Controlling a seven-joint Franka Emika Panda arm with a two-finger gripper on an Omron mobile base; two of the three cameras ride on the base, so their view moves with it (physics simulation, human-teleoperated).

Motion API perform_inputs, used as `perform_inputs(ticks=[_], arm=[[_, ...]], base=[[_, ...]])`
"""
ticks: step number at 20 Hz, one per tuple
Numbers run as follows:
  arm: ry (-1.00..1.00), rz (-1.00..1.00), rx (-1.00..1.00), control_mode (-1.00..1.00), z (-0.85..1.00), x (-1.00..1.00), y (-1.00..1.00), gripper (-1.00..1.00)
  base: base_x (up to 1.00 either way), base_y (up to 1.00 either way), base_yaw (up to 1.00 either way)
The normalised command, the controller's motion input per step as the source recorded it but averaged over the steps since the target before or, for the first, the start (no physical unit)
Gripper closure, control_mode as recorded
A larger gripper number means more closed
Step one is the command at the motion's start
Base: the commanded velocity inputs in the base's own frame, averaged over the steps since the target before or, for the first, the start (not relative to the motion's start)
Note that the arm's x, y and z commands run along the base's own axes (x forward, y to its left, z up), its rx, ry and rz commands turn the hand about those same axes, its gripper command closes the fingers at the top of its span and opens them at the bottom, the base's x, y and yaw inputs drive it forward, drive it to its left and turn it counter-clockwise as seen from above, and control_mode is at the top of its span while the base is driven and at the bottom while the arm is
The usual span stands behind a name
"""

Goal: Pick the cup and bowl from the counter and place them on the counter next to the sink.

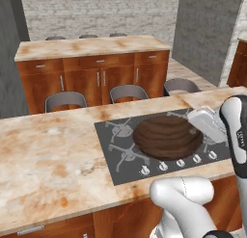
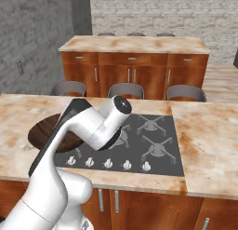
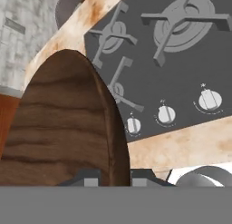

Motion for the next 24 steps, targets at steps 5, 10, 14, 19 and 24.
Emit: perform_inputs(ticks=[5, 10, 14, 19, 24], arm=[[0.03, 0.00, 0.19, -1.00, 0.18, -0.34, -0.21, 1.00], [0.00, 0.00, 0.00, -1.00, 0.00, 0.00, 0.00, 1.00], [0.00, 0.00, 0.00, -1.00, 0.00, 0.00, 0.00, 1.00], [0.00, 0.00, 0.00, 1.00, 0.00, 0.00, 0.00, 1.00], [0.00, 0.00, 0.00, 1.00, 0.00, 0.00, 0.00, 1.00]], base=[[0.00, 0.00, 0.00], [0.00, 0.00, 0.00], [0.00, 0.00, 0.00], [-0.32, 0.00, 0.00], [-1.00, -0.10, -0.07]])
